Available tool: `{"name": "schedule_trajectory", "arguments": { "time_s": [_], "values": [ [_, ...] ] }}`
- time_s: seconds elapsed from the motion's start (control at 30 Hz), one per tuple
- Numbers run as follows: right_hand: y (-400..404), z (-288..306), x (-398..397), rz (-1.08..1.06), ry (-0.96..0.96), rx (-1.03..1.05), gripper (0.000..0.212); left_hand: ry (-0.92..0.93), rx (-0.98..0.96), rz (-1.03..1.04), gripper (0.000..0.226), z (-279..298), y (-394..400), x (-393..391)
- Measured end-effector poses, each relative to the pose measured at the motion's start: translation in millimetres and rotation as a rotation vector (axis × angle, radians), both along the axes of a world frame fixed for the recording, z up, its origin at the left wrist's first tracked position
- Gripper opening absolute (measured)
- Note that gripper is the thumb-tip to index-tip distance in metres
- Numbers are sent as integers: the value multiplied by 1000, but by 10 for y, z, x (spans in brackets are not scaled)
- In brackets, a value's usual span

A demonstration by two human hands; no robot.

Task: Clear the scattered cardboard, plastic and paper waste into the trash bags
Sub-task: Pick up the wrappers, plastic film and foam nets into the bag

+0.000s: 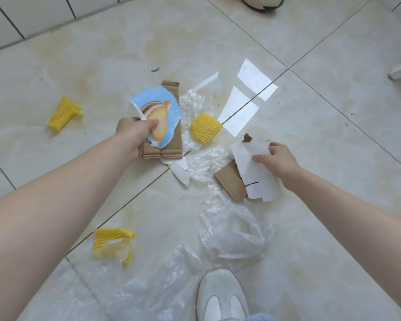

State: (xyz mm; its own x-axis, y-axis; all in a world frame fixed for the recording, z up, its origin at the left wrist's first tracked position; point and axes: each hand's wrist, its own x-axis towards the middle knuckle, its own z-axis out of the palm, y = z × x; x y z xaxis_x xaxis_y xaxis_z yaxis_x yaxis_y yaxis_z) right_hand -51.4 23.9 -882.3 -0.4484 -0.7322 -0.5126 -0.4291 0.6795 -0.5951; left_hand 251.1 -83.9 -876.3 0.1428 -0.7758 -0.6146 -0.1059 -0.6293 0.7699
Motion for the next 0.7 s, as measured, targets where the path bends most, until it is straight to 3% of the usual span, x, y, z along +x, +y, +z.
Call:
{"name": "schedule_trajectory", "arguments": {
  "time_s": [0.23, 0.4, 0.7],
  "values": [
    [-83, -17, 6, -12, 165, 54, 25, -179, -22, -88, 19, -120, 19, 0],
    [-77, -18, 95, 6, 104, 80, 21, -157, -4, -85, 18, -157, 51, 84],
    [-256, 523, 222, -41, -130, -212, 5, -24, 64, -5, 9, -2, 170, 397]
  ]
}}
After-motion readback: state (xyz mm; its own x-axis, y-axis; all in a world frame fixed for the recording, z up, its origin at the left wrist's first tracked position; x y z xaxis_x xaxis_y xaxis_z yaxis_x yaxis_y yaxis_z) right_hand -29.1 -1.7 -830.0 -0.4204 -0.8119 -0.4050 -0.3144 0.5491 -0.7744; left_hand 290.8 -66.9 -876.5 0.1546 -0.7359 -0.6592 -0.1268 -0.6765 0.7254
